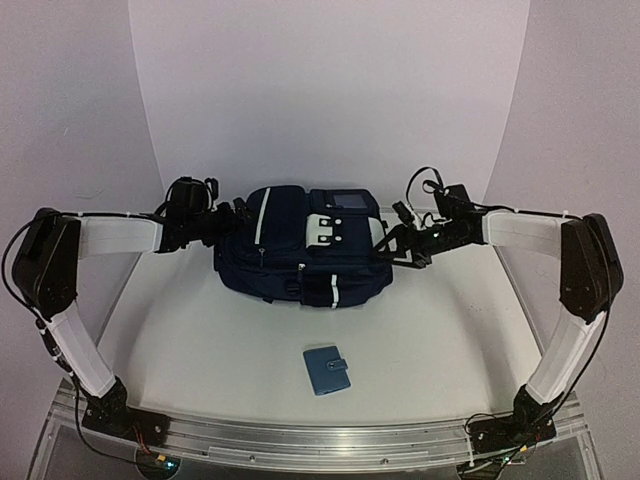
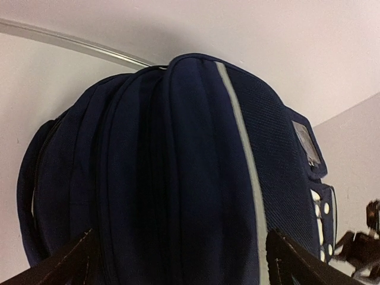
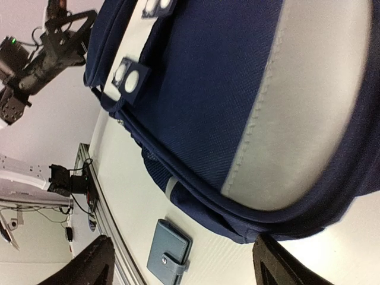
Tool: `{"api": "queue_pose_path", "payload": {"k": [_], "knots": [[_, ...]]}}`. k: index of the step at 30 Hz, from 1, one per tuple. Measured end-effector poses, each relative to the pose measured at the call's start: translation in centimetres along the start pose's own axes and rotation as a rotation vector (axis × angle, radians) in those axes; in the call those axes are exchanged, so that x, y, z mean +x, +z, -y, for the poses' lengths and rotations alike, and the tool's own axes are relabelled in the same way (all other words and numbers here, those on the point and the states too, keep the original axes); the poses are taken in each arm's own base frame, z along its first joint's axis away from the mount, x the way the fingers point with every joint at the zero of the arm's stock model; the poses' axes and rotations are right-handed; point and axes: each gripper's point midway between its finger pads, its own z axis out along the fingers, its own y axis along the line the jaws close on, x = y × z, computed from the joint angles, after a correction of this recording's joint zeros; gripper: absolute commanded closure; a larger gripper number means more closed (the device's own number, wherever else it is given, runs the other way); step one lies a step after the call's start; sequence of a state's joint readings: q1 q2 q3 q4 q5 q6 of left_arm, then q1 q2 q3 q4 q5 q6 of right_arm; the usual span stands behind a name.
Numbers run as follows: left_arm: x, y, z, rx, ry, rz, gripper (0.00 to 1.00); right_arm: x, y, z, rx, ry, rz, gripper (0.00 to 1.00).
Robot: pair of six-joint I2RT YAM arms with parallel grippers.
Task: Pack the student bag
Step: Adjust the student bag at the center of the board.
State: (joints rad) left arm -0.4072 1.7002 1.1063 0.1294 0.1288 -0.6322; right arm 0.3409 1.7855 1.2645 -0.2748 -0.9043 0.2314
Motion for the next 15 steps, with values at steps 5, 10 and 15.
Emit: {"api": "queue_pose_path", "payload": {"k": [5, 10, 15], "knots": [[-0.2, -5.4, 2.6, 0.055, 0.048, 0.01, 0.0, -1.5, -2.6, 0.8, 0.073, -0.048, 0.052, 0.15], [2.3, -9.0, 4.1, 0.088, 0.077, -0.033, 0.0, -0.6, -4.2, -0.7, 0.092, -0.08, 0.057, 0.13], [6.4, -8.9, 5.7, 0.072, 0.14, -0.153, 0.0, -0.5, -4.6, -0.7, 0.128, -0.087, 0.054, 0.1]]}}
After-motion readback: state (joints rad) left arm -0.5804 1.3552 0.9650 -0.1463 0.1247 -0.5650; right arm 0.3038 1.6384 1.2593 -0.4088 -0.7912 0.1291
